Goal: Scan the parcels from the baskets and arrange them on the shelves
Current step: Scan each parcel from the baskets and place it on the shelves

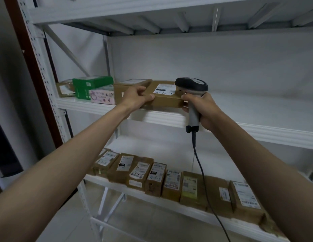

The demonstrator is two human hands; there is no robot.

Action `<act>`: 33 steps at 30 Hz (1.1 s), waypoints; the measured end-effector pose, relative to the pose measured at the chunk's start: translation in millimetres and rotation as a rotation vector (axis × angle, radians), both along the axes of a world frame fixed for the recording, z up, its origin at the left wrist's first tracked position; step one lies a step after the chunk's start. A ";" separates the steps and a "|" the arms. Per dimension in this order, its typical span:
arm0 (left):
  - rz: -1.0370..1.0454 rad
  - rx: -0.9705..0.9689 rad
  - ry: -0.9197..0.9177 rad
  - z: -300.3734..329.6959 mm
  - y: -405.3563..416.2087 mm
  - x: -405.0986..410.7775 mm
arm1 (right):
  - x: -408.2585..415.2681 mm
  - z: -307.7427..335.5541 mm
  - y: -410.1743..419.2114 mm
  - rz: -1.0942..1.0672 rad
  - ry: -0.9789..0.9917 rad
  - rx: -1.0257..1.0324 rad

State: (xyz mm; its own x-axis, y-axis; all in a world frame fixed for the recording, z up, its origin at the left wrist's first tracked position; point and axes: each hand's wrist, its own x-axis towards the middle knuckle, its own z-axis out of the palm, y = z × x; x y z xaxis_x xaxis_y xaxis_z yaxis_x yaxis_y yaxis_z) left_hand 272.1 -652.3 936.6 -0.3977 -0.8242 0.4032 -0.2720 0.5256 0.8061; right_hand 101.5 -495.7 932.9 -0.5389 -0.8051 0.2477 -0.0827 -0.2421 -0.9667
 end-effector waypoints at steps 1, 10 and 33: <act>0.000 -0.016 -0.050 -2.3 -4.5 -0.6 | -0.7 -1.2 -4.7 -0.001 0.005 0.016; 0.114 -0.244 -0.208 -13.1 -30.5 -1.0 | -3.0 -10.7 -37.4 -0.004 -0.024 0.082; -0.103 -0.520 -0.123 -43.5 8.9 -15.4 | 27.4 -45.0 13.9 -0.130 -0.005 0.008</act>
